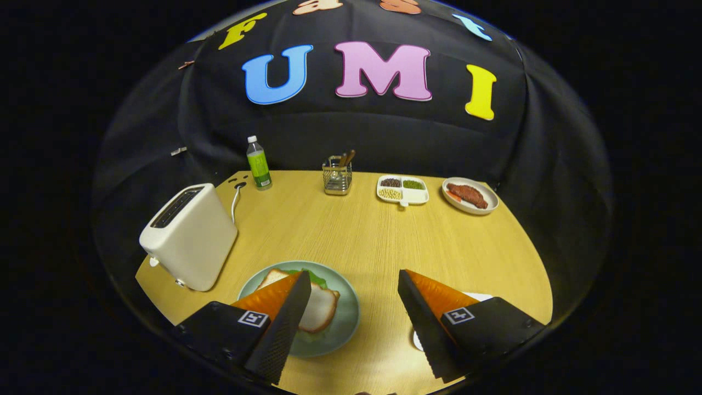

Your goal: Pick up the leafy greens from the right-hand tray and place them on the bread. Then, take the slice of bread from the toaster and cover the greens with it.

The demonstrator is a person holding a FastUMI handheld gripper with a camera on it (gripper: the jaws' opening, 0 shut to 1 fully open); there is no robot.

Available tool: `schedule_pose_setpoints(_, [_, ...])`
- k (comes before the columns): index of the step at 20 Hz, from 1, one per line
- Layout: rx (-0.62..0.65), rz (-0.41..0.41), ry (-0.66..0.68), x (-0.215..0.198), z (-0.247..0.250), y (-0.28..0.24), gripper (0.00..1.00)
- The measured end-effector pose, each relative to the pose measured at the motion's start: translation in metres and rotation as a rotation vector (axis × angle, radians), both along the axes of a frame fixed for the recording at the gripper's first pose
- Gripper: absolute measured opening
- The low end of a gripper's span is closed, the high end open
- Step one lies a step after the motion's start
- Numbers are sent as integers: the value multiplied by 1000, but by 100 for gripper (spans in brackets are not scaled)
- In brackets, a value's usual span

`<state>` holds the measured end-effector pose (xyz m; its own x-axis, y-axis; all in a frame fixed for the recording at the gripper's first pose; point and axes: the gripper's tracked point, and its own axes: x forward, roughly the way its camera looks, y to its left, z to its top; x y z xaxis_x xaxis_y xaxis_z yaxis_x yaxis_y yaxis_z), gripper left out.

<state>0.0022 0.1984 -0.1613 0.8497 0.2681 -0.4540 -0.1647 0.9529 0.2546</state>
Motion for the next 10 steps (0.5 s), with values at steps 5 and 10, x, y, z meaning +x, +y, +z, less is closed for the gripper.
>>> schedule_pose_setpoints(5, [-5,17,-123,6,60,-32,99])
schedule_pose_setpoints(10, [5,41,-230,8,114,-66,99])
